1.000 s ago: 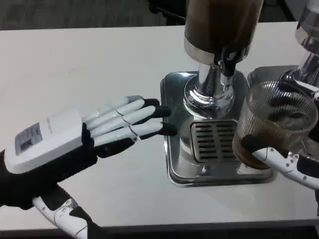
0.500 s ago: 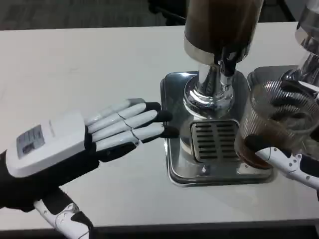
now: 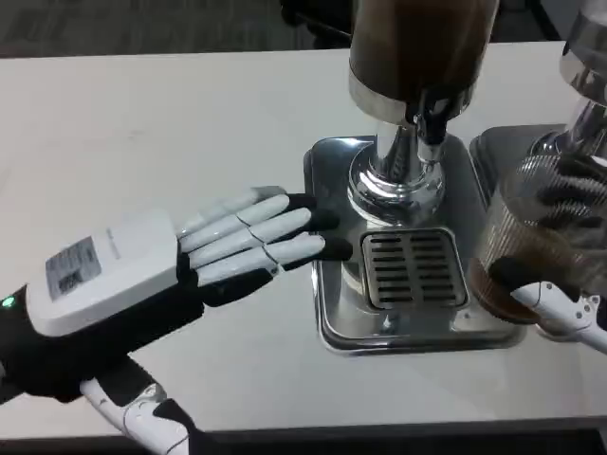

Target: Grasp the cup under the faucet to collect the drink, then remove the cup.

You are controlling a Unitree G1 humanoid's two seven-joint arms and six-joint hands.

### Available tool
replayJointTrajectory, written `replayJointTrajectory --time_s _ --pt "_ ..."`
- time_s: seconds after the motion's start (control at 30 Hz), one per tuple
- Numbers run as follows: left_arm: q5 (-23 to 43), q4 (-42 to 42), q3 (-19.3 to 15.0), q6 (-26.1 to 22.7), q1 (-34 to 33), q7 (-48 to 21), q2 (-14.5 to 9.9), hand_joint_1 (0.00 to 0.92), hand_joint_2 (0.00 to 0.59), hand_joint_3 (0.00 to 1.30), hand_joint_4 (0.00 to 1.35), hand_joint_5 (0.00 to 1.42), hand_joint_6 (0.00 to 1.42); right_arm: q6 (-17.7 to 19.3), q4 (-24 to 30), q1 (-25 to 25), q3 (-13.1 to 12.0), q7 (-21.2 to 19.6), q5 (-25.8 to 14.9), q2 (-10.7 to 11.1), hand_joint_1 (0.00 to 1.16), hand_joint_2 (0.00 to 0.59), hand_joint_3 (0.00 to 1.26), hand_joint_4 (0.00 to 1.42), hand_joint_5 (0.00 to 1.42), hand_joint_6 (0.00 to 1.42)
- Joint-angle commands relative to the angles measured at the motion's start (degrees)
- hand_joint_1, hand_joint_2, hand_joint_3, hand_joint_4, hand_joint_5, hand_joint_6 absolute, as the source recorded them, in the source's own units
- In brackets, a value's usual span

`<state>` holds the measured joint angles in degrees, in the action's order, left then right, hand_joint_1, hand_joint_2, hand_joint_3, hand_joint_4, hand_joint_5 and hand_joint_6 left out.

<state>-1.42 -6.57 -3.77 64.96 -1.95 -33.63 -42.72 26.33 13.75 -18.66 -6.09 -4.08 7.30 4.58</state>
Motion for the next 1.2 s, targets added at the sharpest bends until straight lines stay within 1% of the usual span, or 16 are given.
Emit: replayJointTrajectory --time_s 0.03,0.4,0.57,0.87,1.07,1.2 --pt "-1.35 1.22 -0.06 -0.58 0.89 1.36 -0.20 0.000 0.033 0.09 0.00 0.00 0.01 2.75 0.24 0.88 -0.54 0.26 -1.45 0.03 1.01 0.110 0.75 0.87 1.06 1.42" --pt "-1.19 1.69 -0.55 -2.48 0.24 1.94 -1.02 0.000 0.037 0.10 0.00 0.00 0.01 2.19 -0.11 1.76 -0.78 1.16 -1.72 0.06 1.01 0.110 0.75 0.87 1.06 1.42" --pt "-0.25 1.08 -1.09 -2.61 0.05 1.96 -1.82 0.000 0.045 0.10 0.00 0.00 0.01 1.11 0.41 2.47 -0.05 1.02 -0.99 -0.46 1.01 0.110 0.76 0.87 1.06 1.42" --pt "0.86 -0.28 -1.75 -1.71 0.33 1.65 -3.00 0.000 0.046 0.11 0.00 0.00 0.01 0.33 0.51 3.36 1.00 0.72 -0.03 -0.93 1.02 0.111 0.76 0.87 1.06 1.42" --pt "1.39 -1.23 -1.36 -0.84 0.15 1.27 -3.36 0.000 0.047 0.11 0.00 0.00 0.01 0.10 0.58 3.42 1.25 0.65 0.37 -1.37 1.02 0.112 0.76 0.88 1.06 1.42" --pt "0.27 -2.25 0.24 -0.12 -1.03 0.98 -2.62 0.000 0.052 0.11 0.00 0.00 0.01 0.45 0.21 3.38 1.21 0.66 0.38 -1.65 1.02 0.112 0.76 0.88 1.07 1.42"
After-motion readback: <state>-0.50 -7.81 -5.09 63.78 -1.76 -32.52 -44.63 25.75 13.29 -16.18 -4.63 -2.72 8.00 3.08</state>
